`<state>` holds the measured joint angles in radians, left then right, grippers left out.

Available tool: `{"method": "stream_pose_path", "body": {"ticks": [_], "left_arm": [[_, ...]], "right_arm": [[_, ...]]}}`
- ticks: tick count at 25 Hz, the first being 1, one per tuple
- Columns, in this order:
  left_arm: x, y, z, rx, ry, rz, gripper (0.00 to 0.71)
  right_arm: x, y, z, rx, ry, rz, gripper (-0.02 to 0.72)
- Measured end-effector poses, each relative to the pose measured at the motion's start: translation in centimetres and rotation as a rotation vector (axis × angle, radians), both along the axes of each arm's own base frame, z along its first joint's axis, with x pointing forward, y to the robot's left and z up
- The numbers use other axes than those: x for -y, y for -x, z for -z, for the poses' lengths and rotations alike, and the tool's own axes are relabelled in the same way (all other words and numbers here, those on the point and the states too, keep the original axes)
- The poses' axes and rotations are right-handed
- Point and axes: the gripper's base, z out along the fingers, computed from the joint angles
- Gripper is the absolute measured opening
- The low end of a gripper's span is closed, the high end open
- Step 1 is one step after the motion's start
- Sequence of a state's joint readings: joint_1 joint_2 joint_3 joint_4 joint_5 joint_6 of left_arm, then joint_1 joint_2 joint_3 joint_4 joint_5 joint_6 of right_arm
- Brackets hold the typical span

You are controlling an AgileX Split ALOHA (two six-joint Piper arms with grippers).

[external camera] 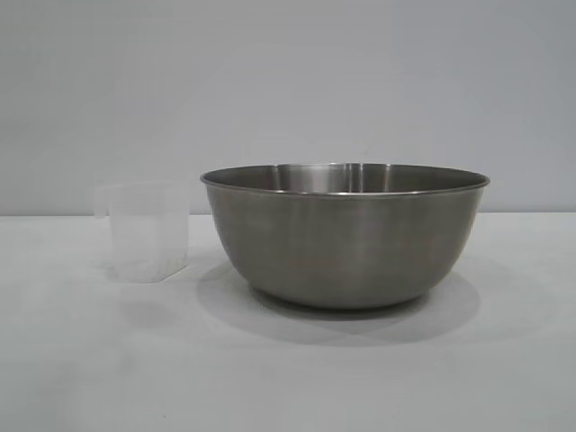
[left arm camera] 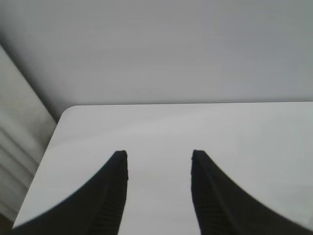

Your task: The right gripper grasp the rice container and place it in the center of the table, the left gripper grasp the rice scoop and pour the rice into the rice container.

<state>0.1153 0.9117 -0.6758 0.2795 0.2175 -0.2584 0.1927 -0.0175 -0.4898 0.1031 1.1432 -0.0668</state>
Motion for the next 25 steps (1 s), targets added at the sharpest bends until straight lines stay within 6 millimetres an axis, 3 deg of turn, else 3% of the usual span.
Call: {"method": "stream_pose_path", "body": {"ticks": [5, 12, 17, 25], "left_arm": [[0.4, 5.8, -2.1, 0.035, 0.050, -0.055, 0.261], [1.5, 13.2, -2.4, 0.019, -0.005, 0.004, 0.261], [2.0, 16.2, -1.6, -0.029, -0.022, 0.043, 0.261], [2.5, 19.3, -0.5, -0.054, 0.003, 0.054, 0.261]], "right_arm": [[0.0, 0.0, 0.0, 0.000, 0.000, 0.000, 0.239], [0.0, 0.0, 0.0, 0.000, 0.000, 0.000, 0.239], [0.0, 0.0, 0.0, 0.000, 0.000, 0.000, 0.239], [0.0, 0.0, 0.0, 0.000, 0.000, 0.000, 0.239]]}}
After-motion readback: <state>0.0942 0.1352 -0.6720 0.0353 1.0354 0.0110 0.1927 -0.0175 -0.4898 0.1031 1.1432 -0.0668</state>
